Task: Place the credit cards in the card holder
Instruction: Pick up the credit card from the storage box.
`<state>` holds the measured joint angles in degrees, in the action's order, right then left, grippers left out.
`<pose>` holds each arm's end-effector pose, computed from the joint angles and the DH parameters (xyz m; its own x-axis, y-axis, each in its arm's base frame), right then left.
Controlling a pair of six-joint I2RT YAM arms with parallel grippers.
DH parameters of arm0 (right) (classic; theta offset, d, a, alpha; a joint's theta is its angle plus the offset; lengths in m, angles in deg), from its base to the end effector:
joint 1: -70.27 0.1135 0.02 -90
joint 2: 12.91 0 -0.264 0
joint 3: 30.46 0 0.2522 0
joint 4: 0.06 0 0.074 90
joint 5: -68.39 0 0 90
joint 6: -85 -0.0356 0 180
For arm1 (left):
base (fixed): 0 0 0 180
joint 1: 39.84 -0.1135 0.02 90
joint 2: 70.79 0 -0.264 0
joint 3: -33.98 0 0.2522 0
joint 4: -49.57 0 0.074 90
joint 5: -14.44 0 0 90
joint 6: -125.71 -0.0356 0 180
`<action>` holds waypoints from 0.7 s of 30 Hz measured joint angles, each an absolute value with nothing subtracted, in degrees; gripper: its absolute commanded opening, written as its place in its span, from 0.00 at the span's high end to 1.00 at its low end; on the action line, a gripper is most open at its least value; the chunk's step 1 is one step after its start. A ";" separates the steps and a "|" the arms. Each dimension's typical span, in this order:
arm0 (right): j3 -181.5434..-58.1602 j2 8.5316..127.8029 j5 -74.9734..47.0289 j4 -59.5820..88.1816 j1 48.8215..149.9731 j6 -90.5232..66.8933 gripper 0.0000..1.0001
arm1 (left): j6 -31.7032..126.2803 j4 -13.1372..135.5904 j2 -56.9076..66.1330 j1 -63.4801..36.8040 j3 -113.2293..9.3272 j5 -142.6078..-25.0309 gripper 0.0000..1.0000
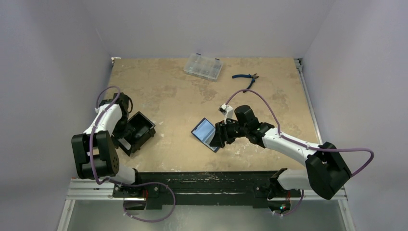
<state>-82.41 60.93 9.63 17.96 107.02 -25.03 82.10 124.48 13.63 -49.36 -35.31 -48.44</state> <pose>0.1978 0.1707 0.2060 -0.7674 -0.2075 -0.6067 -0.6040 0.5515 0.5753 0.2318 0.0553 0.2047 -0.5739 -0.7497 -0.3296 -0.8154 0.4857 0.3149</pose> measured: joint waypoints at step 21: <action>-82.41 60.93 9.11 17.98 107.02 -25.01 0.40 | 82.25 124.50 19.42 -49.47 -35.70 -46.74 0.30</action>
